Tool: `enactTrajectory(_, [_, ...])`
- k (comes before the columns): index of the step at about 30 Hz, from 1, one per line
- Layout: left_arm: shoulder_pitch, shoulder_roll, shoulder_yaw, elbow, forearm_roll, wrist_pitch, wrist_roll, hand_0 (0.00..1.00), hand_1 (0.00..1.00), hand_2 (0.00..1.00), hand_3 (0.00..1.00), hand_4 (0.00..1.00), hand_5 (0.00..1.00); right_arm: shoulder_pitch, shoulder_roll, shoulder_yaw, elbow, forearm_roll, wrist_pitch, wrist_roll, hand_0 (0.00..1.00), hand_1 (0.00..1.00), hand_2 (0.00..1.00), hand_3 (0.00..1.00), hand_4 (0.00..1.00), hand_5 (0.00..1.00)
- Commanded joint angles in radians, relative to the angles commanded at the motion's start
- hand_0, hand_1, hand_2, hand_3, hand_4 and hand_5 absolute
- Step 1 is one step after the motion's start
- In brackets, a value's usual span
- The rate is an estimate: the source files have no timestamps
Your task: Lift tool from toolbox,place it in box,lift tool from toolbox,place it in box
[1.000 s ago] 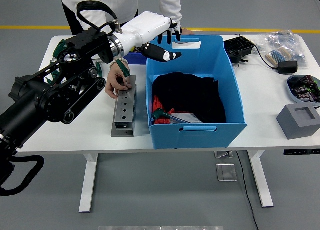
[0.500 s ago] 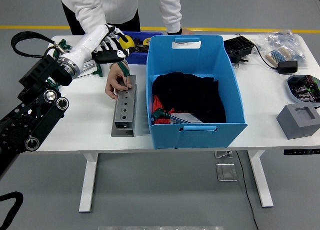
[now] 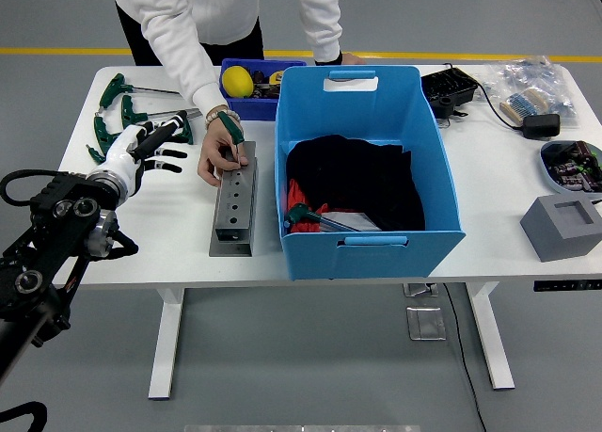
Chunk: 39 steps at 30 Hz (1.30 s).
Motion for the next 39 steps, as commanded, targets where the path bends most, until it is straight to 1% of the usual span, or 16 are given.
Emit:
enactTrajectory(3, [-0.001, -0.005, 0.004, 0.015, -0.130, -0.014, -0.002, 0.415, 0.538, 0.680, 0.780, 0.660, 0.734, -0.001, 0.001, 0.002, 0.000, -0.006, 0.001, -0.002, 0.666, 0.647, 0.716, 0.565, 0.831, 0.664])
enactTrajectory(4, [-0.003, -0.006, 0.006, 0.020, -0.169, -0.017, -0.005, 0.412, 0.545, 0.675, 0.832, 0.676, 0.806, -0.002, 0.001, 0.002, 0.000, -0.007, 0.001, -0.003, 0.660, 0.648, 0.717, 0.565, 0.830, 0.664])
enactTrajectory(9, [-0.017, -0.010, 0.026, 0.049, -0.383, -0.047, -0.016, 0.412, 0.545, 0.675, 0.832, 0.676, 0.806, -0.003, 0.002, 0.000, 0.000, -0.007, 0.001, -0.004, 0.660, 0.648, 0.717, 0.565, 0.830, 0.664])
enactTrajectory(10, [-0.020, -0.010, 0.031, 0.050, -0.423, -0.053, -0.017, 0.396, 0.549, 0.682, 0.865, 0.697, 0.848, -0.003, 0.003, -0.002, 0.000, -0.005, 0.001, -0.004, 0.659, 0.647, 0.717, 0.565, 0.829, 0.663])
enactTrajectory(13, [-0.030, -0.011, 0.046, 0.054, -0.551, -0.068, -0.016, 0.396, 0.549, 0.682, 0.865, 0.697, 0.848, -0.003, 0.003, -0.005, 0.000, -0.001, 0.001, -0.004, 0.659, 0.647, 0.717, 0.565, 0.829, 0.663])
enactTrajectory(14, [-0.034, -0.011, 0.051, 0.055, -0.573, -0.071, -0.015, 0.396, 0.549, 0.682, 0.865, 0.697, 0.848, -0.003, 0.003, -0.006, 0.000, 0.002, 0.001, -0.003, 0.659, 0.647, 0.717, 0.565, 0.829, 0.663])
enactTrajectory(15, [-0.038, -0.012, 0.055, 0.058, -0.581, -0.074, -0.015, 0.396, 0.549, 0.682, 0.865, 0.697, 0.848, -0.002, 0.003, -0.007, 0.000, 0.003, 0.001, -0.003, 0.659, 0.647, 0.717, 0.565, 0.829, 0.663])
enactTrajectory(16, [-0.042, -0.012, 0.059, 0.060, -0.584, -0.076, -0.015, 0.389, 0.552, 0.683, 0.882, 0.705, 0.870, -0.002, 0.003, -0.007, 0.000, 0.003, 0.001, -0.003, 0.661, 0.648, 0.716, 0.564, 0.829, 0.664])
enactTrajectory(18, [-0.050, -0.013, 0.068, 0.065, -0.585, -0.079, -0.017, 0.389, 0.552, 0.683, 0.882, 0.705, 0.870, 0.000, 0.003, -0.010, 0.000, 0.007, 0.001, -0.002, 0.661, 0.648, 0.716, 0.564, 0.829, 0.664])
enactTrajectory(23, [-0.065, -0.012, 0.082, 0.076, -0.561, -0.078, -0.027, 0.388, 0.555, 0.685, 0.892, 0.710, 0.872, 0.002, 0.002, -0.019, 0.000, 0.018, 0.000, 0.001, 0.660, 0.648, 0.716, 0.564, 0.829, 0.665])
enactTrajectory(27, [-0.067, -0.011, 0.078, 0.081, -0.536, -0.062, -0.033, 0.388, 0.555, 0.685, 0.892, 0.710, 0.872, 0.004, 0.002, -0.024, 0.000, 0.028, -0.001, 0.004, 0.660, 0.648, 0.716, 0.564, 0.829, 0.665])
enactTrajectory(28, [-0.067, -0.010, 0.076, 0.081, -0.530, -0.054, -0.033, 0.378, 0.551, 0.665, 0.876, 0.718, 0.884, 0.004, 0.001, -0.026, 0.000, 0.030, -0.001, 0.005, 0.660, 0.648, 0.716, 0.564, 0.828, 0.666])
enactTrajectory(30, [-0.066, -0.010, 0.076, 0.082, -0.528, -0.046, -0.033, 0.378, 0.551, 0.665, 0.876, 0.718, 0.884, 0.004, 0.001, -0.026, 0.000, 0.032, -0.001, 0.005, 0.660, 0.648, 0.716, 0.564, 0.828, 0.666])
enactTrajectory(33, [-0.071, -0.009, 0.083, 0.092, -0.538, -0.045, -0.036, 0.378, 0.551, 0.665, 0.876, 0.718, 0.884, 0.005, 0.001, -0.027, 0.000, 0.033, -0.001, 0.005, 0.660, 0.648, 0.716, 0.564, 0.828, 0.666])
enactTrajectory(39, [-0.085, -0.012, 0.102, 0.125, -0.574, -0.059, -0.036, 0.374, 0.550, 0.662, 0.882, 0.727, 0.883, 0.006, 0.001, -0.031, 0.000, 0.037, -0.001, 0.005, 0.661, 0.648, 0.716, 0.563, 0.827, 0.668])
